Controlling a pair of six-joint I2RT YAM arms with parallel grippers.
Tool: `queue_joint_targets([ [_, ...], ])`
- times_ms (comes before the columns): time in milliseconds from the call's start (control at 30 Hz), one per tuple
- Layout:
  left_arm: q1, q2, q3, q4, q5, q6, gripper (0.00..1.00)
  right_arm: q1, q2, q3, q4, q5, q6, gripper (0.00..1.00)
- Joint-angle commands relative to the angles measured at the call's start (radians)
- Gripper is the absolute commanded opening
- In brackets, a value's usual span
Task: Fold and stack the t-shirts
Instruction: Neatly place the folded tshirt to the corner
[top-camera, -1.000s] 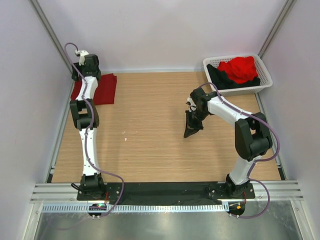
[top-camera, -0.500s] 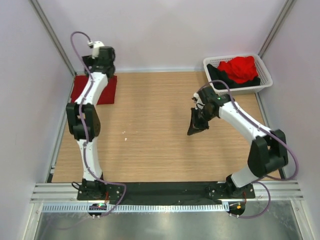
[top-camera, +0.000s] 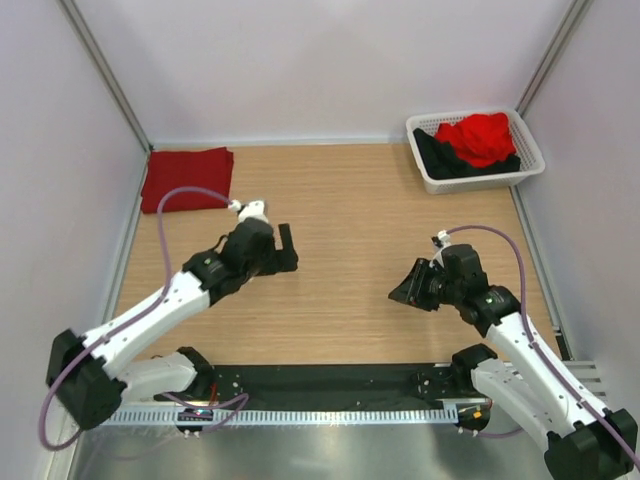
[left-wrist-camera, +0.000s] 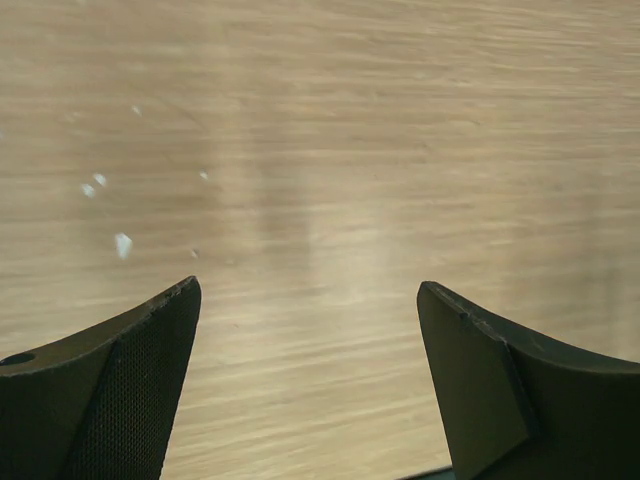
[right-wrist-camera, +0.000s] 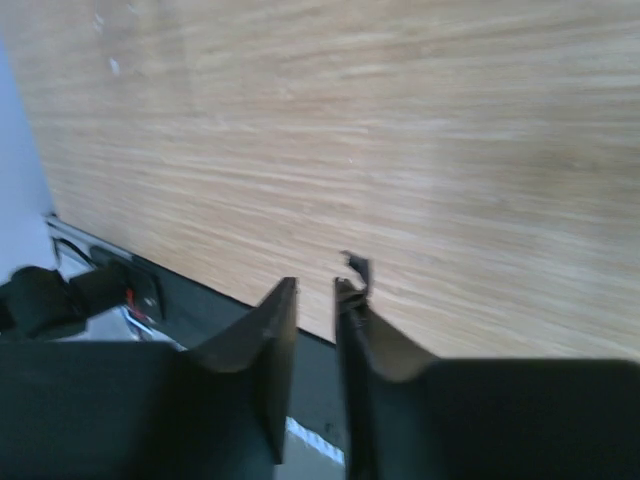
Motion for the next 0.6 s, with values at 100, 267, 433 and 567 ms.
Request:
queue_joint_targets([
  [100, 0.001, -0.403, -0.373, 0.152, 0.3, -0.207, 0.93, -0.003, -0.15, -0.156, 0.349, 0.027, 0.122, 0.6],
  [267, 0.001, -0.659, -0.502, 0.117, 0.454, -0.281, 0.95, -0.003, -0.171, -0.342, 0.554, -0.097, 0.277, 0.84],
  [433, 0.002, -0.957, -0.641, 0.144, 0.503, -0.405, 0.96, -0.002, -0.262, -0.486, 0.597, -0.1, 0.344, 0.95],
  [567, 0.001, -1.259, -0.81, 0.128, 0.535, -0.561, 0.96, -0.002, -0.4, -0.52, 0.502, -0.076, 0.39, 1.0],
])
